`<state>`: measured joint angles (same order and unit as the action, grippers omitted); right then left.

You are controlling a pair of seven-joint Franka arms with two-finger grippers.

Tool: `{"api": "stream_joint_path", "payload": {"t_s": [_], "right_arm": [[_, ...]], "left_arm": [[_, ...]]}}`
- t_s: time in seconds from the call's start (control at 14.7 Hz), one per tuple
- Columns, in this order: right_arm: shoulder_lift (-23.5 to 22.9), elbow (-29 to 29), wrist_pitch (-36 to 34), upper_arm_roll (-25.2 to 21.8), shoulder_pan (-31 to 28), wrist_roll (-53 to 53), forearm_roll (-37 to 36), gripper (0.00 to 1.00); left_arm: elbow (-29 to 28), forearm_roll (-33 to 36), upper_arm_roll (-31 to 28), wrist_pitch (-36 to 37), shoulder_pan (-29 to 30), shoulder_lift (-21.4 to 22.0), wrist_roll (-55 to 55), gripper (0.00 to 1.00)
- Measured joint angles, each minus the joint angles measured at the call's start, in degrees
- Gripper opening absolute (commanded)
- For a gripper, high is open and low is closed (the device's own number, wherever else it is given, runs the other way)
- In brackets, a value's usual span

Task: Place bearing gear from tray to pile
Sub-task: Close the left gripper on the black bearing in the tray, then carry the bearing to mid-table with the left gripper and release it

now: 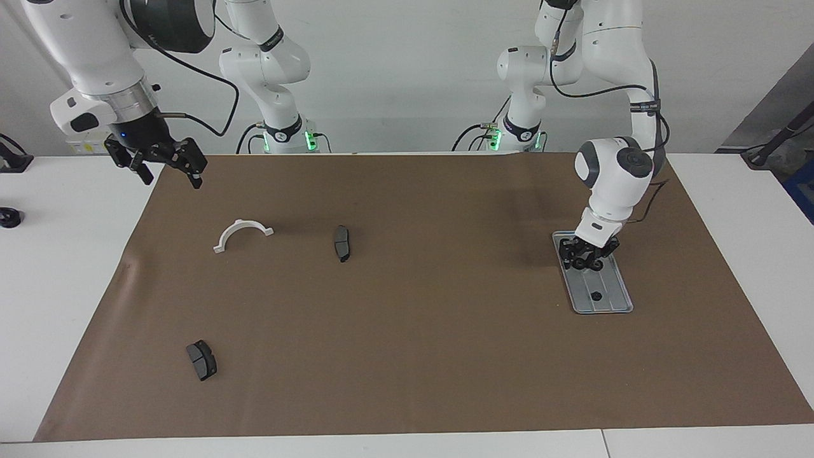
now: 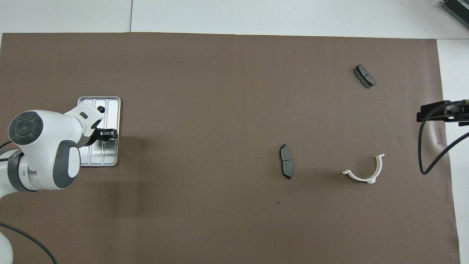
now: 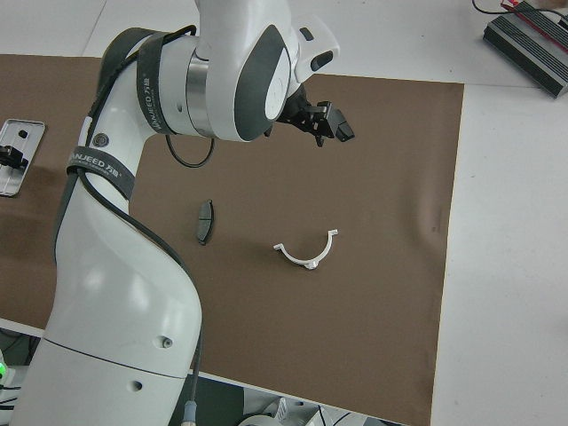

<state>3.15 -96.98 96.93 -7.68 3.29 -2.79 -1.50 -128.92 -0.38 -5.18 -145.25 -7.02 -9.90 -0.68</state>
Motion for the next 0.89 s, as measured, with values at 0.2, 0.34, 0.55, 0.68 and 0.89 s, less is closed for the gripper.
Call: {"api": "stream_joint_path", "payload": {"t_s": [0.2,0.34,0.55,0.68,0.89], "right_arm": [[0.00,-0.01,0.00,0.00,0.00,0.00,0.00,1.00],[0.00,-0.02,0.00,0.00,0.00,0.00,0.00,1.00],[0.00,-0.02,0.00,0.00,0.00,0.00,0.00,1.00],[0.02,-0.02,0.00,-0.05,-0.04,0.00,0.00,1.00],[0.19,-0.02,-0.25,-0.27,-0.21,0.00,0.00,1.00]], "left_arm": [[0.12,0.00,-0.02,-0.08,0.00,0.14,0.00,0.00],[0.38,0.00,-0.12,-0.03,0.01,0.14,0.00,0.00],[4.99,0.01,0.03,6.04,-0.16,0.34,0.00,0.00],[11.10,0.01,0.35,12.57,-1.51,0.71,0.01,0.00],[16.45,0.01,0.69,15.76,-6.70,0.90,-0.04,0.00]]}}
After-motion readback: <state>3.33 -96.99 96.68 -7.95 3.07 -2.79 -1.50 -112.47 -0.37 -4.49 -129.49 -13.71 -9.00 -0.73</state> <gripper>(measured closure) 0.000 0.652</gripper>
